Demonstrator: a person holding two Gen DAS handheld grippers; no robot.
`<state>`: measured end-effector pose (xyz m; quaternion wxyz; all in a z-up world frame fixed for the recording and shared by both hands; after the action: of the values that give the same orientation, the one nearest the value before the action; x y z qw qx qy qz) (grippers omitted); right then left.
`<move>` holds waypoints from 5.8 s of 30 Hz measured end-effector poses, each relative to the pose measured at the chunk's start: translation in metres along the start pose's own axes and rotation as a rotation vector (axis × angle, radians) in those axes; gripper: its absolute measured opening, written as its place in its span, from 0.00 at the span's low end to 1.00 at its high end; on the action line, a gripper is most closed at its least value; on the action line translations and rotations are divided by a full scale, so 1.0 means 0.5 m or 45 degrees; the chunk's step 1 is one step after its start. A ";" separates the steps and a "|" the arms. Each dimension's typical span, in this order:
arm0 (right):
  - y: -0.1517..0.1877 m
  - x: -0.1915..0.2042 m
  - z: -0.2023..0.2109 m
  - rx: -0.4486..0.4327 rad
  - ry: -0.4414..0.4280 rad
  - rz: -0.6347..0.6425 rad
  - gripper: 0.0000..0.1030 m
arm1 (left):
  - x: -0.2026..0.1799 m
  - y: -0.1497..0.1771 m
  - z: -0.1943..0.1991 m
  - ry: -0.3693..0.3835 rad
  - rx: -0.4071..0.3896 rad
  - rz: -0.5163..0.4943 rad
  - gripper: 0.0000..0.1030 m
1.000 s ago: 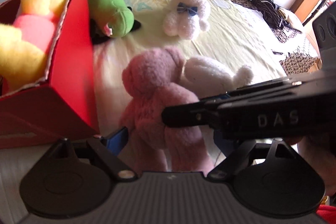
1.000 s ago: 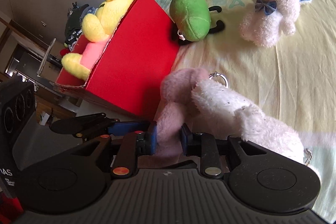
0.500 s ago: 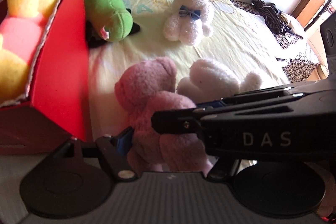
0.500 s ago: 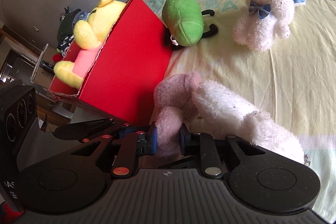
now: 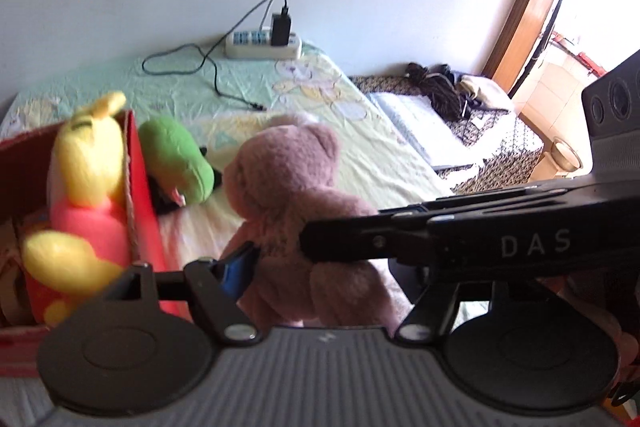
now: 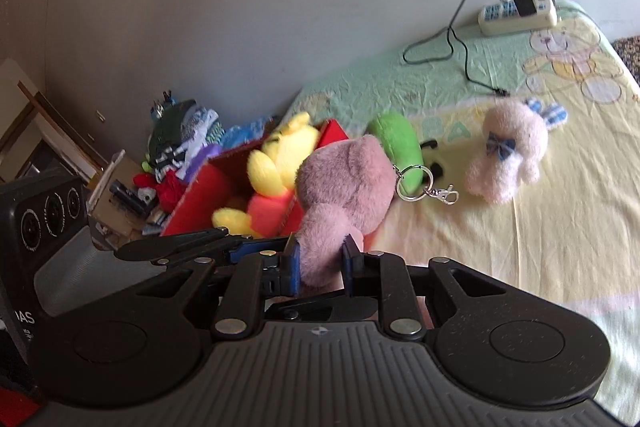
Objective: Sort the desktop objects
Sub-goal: 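Lift and carry the pink teddy bear with both grippers over the red box, then lower the pink teddy bear into the box and open both grippers, then move both grippers back toward the white bunnies on the bed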
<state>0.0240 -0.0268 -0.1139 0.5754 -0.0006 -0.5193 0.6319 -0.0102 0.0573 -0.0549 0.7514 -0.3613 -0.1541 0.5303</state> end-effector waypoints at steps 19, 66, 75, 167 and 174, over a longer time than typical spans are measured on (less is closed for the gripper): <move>-0.048 0.234 -0.233 -0.270 0.032 0.154 0.21 | 0.319 -0.067 0.131 -0.076 -0.213 -0.229 0.69; 0.002 0.183 -0.396 -0.015 0.378 0.049 0.19 | 0.467 0.026 -0.058 0.114 0.230 -0.037 0.82; 0.008 0.186 -0.378 -0.038 0.372 0.023 0.19 | 0.474 0.024 -0.055 0.143 0.225 0.012 0.83; -0.073 -0.234 -0.067 0.057 -0.017 -0.264 0.27 | 0.038 -0.074 -0.099 -0.277 0.001 0.000 0.87; -0.090 -0.287 -0.085 0.120 -0.041 -0.324 0.27 | 0.032 -0.073 -0.209 -0.326 0.084 0.040 0.87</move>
<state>0.1308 -0.1124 -0.1895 0.6419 0.1023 -0.4939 0.5775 0.0853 0.0256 -0.1040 0.7285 -0.2681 -0.2256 0.5886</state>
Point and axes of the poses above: each gripper's, at about its wrist camera, not at the fingertips, and z roughly against the way its jaws point, x to its left, y to its underside, the point moved 5 cm from there along -z, roughly the way its jaws point, and after that the axes turned 4 degrees about -y, right-handed, at the moved point
